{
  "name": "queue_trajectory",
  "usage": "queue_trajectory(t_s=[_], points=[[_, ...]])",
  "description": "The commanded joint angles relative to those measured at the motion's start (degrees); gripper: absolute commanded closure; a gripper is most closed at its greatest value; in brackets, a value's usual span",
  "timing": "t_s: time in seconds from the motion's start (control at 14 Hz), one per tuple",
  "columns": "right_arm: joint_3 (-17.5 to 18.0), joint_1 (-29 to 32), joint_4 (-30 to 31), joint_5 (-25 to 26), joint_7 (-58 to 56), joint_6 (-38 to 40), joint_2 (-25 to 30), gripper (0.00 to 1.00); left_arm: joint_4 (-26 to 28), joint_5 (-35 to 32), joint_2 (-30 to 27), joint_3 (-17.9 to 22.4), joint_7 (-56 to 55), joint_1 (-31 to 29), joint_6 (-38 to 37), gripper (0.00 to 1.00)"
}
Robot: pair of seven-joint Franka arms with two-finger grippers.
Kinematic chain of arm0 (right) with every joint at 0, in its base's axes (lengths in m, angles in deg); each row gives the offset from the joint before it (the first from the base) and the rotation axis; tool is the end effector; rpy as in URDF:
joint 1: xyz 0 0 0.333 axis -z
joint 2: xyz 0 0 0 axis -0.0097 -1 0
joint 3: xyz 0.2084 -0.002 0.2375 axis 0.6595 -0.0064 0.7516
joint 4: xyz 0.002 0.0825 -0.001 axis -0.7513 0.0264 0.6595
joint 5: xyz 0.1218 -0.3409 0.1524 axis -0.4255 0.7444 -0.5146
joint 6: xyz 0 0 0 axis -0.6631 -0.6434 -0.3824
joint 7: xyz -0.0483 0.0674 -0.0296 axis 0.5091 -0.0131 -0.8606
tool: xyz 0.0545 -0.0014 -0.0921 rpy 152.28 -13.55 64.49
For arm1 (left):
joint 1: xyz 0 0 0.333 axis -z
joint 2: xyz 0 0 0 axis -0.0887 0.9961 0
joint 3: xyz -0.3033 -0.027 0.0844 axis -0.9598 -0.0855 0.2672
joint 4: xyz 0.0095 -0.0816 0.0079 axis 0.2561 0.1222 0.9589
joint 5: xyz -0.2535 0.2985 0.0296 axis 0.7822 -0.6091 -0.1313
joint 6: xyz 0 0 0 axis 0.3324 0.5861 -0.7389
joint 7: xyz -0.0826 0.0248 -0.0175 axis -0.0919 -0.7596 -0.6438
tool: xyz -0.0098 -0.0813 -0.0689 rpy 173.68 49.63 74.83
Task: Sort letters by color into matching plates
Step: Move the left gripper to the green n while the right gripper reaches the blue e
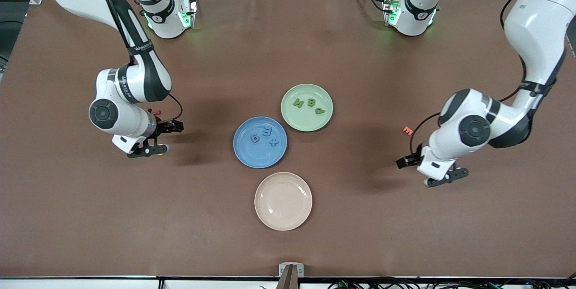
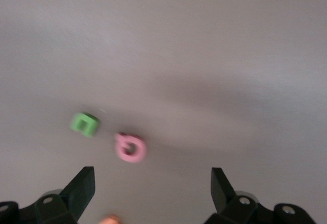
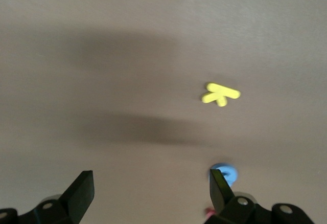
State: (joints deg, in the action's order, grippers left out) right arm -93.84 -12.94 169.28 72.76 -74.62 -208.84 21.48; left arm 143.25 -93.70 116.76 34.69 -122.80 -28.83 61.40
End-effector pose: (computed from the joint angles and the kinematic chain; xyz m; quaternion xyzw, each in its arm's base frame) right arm 0.5526 0.0738 0.2343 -0.9920 -0.0920 0.0860 0.0082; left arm 0.6466 -0.0954 0.2595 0.9944 0.1048 -0.0134 0.0001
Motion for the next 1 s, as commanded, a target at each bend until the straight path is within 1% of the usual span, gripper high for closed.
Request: queue_trajectory(t_s=[0.0, 0.14, 0.29, 0.36, 0.5, 0.71, 0.78, 0.93], points=[[0.98, 4.55, 7.58, 0.92, -5.42, -6.97, 3.53, 0.0, 1.06, -1.39, 1.15, -0.12, 10.3, -4.13, 1.94, 0.03], [0.81, 5.7, 10.13, 1.1, -5.61, -10.67, 3.62, 0.0, 3.16, -5.06, 1.16, 2.07, 15.85, -4.66, 5.62, 0.12], [0.54, 7.02, 11.19, 2.41, -5.61, -11.48, 3.62, 0.0, 5.79, -9.28, 1.16, 3.66, 16.83, -5.19, 10.37, 0.2], [0.54, 7.37, 12.24, 2.59, -5.52, -13.04, 3.53, 0.0, 6.59, -10.0, 1.42, 4.27, 16.84, -5.28, 11.87, 0.23], [0.54, 7.37, 14.35, 2.59, -5.43, -16.82, 3.27, 0.0, 7.74, -11.05, 1.59, 4.54, 17.01, -5.19, 12.59, 0.27], [0.54, 7.37, 15.94, 2.59, -4.9, -18.94, 3.0, 0.01, 7.74, -11.5, 2.47, 4.63, 18.86, -5.19, 12.59, 0.35], [0.54, 7.29, 16.2, 2.59, -4.9, -19.99, 2.83, 0.05, 7.74, -11.5, 2.47, 4.81, 18.86, -5.02, 12.59, 0.38], [0.54, 7.37, 16.73, 2.59, -4.9, -20.62, 2.48, 0.11, 7.48, -11.5, 3.0, 5.42, 18.86, -4.66, 12.59, 0.4]])
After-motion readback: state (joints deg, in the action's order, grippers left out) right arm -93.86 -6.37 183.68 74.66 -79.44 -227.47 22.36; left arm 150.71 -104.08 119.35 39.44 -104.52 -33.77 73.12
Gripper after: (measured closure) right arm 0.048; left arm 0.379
